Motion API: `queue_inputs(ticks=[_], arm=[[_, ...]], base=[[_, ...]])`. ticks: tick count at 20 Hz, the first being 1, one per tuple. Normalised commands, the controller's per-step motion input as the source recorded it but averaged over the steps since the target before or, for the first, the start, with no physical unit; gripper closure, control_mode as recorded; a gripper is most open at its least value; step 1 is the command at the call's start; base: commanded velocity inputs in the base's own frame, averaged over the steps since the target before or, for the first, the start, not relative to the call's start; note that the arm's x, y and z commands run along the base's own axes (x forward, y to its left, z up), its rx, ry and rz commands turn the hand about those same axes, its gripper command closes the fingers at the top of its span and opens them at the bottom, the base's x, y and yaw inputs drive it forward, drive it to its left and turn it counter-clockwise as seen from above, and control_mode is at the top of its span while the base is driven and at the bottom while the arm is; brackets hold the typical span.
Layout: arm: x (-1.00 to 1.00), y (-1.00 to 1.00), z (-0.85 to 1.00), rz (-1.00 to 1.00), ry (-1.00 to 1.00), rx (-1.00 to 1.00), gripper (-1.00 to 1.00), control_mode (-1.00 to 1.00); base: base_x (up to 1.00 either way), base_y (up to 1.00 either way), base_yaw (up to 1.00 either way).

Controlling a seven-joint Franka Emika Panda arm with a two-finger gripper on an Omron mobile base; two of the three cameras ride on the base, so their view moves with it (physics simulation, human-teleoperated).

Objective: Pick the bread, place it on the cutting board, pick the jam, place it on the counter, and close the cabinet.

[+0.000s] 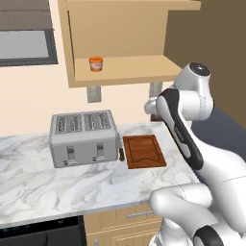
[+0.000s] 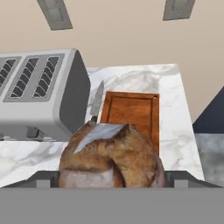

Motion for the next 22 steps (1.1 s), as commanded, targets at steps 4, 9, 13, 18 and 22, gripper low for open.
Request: queue_inputs(ticks=[4, 9, 13, 18, 22], arm=[[0.0, 0.0, -0.62, 0.0, 0.0, 0.0, 1.0, -1.0], [0.0, 0.0, -0.58, 0.0, 0.0, 0.0, 1.0, -1.0], [0.11, -0.06, -0.37, 0.0, 0.0, 0.0, 1.0, -1.0], [0.18, -0.03, -0.32, 0.0, 0.0, 0.0, 1.0, -1.0], [0.27, -0.03, -0.26, 0.0, 0.0, 0.0, 1.0, -1.0]], base=[[0.0, 0.0, 0.0], [0.0, 0.0, 0.0], [0.0, 0.0, 0.0], [0.0, 0.0, 0.0], [0.0, 0.0, 0.0]])
